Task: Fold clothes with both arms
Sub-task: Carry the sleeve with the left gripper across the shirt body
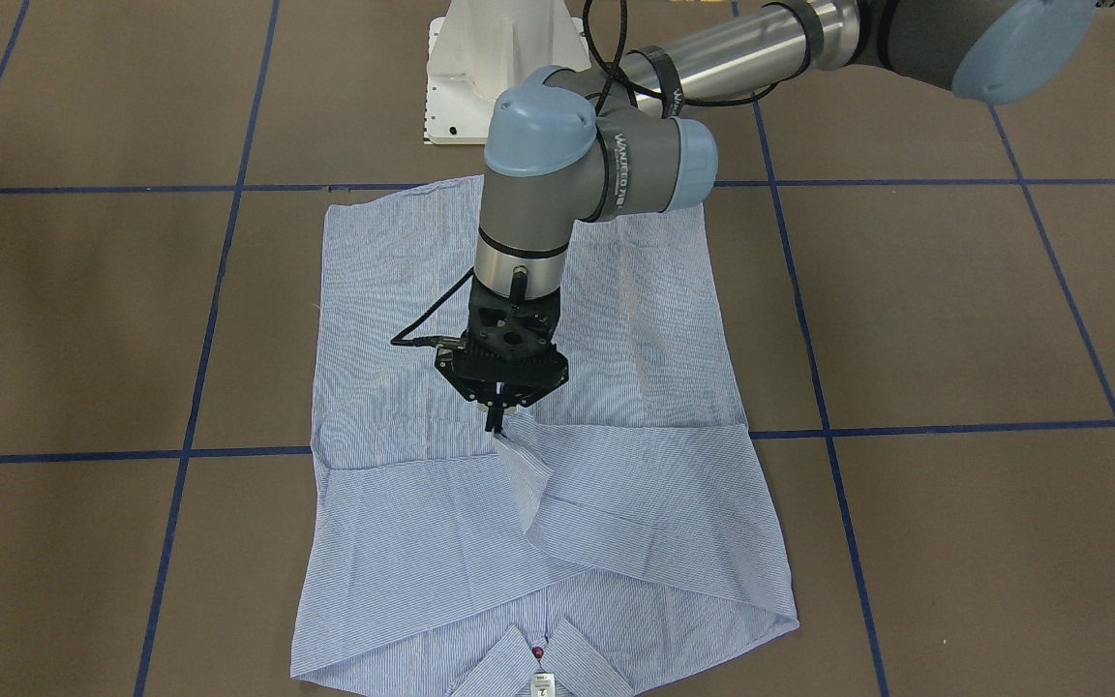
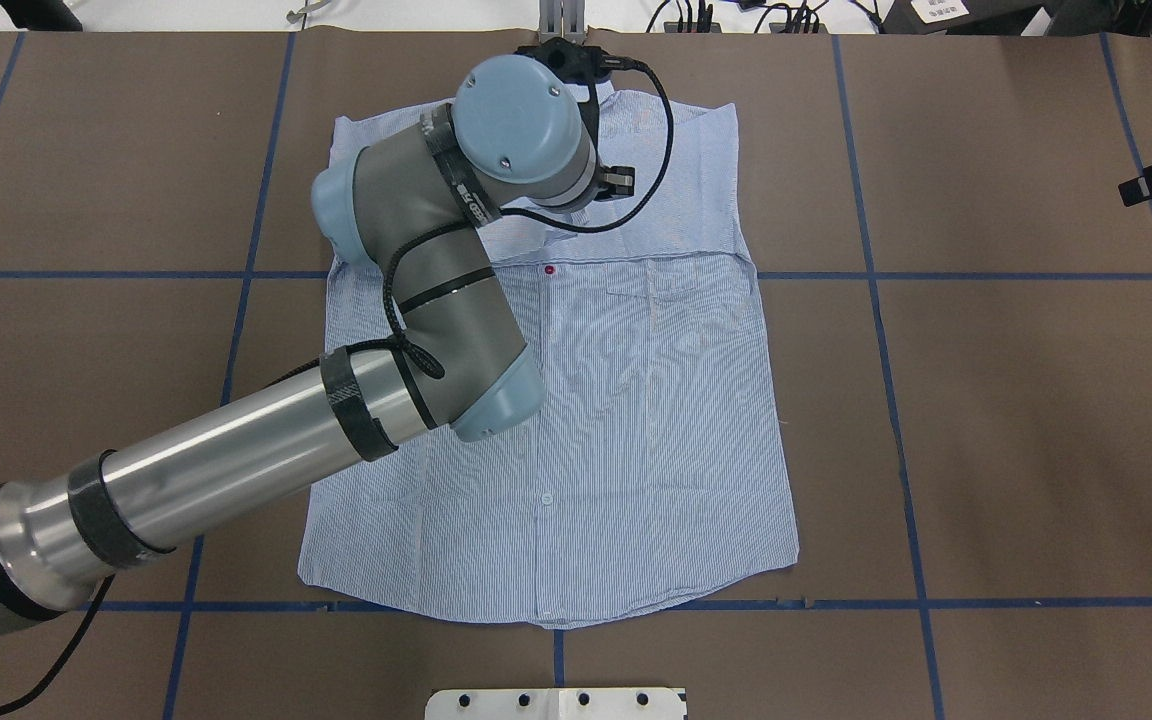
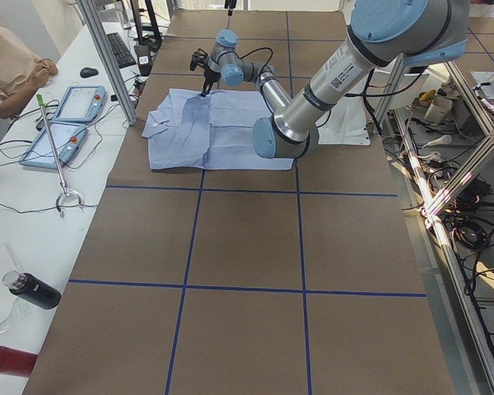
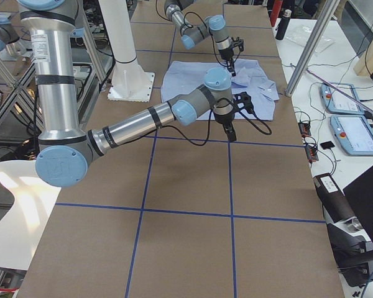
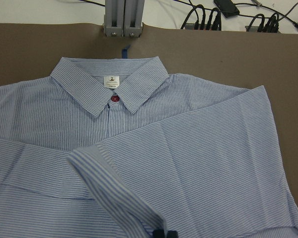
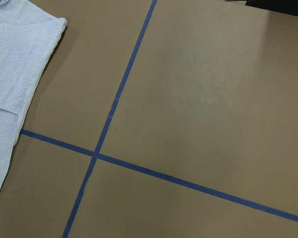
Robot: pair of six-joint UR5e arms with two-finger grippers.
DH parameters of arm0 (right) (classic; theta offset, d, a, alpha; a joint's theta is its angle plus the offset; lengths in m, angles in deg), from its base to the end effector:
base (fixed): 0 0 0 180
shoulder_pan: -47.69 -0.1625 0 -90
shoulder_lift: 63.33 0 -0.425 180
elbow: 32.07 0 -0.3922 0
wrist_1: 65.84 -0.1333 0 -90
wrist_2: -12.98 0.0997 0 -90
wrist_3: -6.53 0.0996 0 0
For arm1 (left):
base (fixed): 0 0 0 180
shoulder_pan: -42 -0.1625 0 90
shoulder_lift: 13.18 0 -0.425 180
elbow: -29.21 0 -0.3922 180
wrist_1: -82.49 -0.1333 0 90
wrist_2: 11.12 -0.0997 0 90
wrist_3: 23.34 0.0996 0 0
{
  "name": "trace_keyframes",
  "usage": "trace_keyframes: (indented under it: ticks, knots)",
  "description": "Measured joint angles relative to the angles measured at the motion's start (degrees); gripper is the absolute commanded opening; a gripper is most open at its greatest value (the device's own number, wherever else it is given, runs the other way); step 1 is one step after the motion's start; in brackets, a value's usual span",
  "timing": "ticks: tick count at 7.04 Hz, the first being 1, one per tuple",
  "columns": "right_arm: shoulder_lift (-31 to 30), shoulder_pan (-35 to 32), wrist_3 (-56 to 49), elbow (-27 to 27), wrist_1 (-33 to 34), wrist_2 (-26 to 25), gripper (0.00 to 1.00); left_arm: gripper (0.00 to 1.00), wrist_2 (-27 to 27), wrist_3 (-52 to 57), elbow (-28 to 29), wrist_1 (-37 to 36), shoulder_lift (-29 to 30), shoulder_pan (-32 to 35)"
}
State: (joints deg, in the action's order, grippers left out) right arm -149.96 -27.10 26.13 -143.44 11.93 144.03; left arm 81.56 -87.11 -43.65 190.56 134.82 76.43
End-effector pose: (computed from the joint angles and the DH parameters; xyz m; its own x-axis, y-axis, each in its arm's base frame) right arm -0.0672 -0.5061 0.4227 0.6583 -0.2868 0.6960 -0.0119 0.9205 0.3905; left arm 0.5819 -0.5549 0.0971 0.6169 0.1124 -0.7790 0.2889 0.8884 0.3569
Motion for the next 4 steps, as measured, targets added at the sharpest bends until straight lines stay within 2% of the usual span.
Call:
trace_keyframes:
  ticks: [2, 3, 4]
  knots:
    - [-0.02, 0.0, 0.0, 0.08, 0.01, 0.0, 1.0, 0.0, -3.67, 0.02, 3.25, 0.16, 1.81, -3.33]
    - [-0.05, 0.0, 0.0, 0.12, 0.01, 0.0, 1.0, 0.28, -4.93, 0.12, 4.83, 0.25, 2.96, -4.72]
    - [-0.09, 0.0, 0.0, 0.16, 0.01, 0.0, 1.0, 0.99, -5.85, 0.3, 6.38, 0.46, 4.27, -5.84]
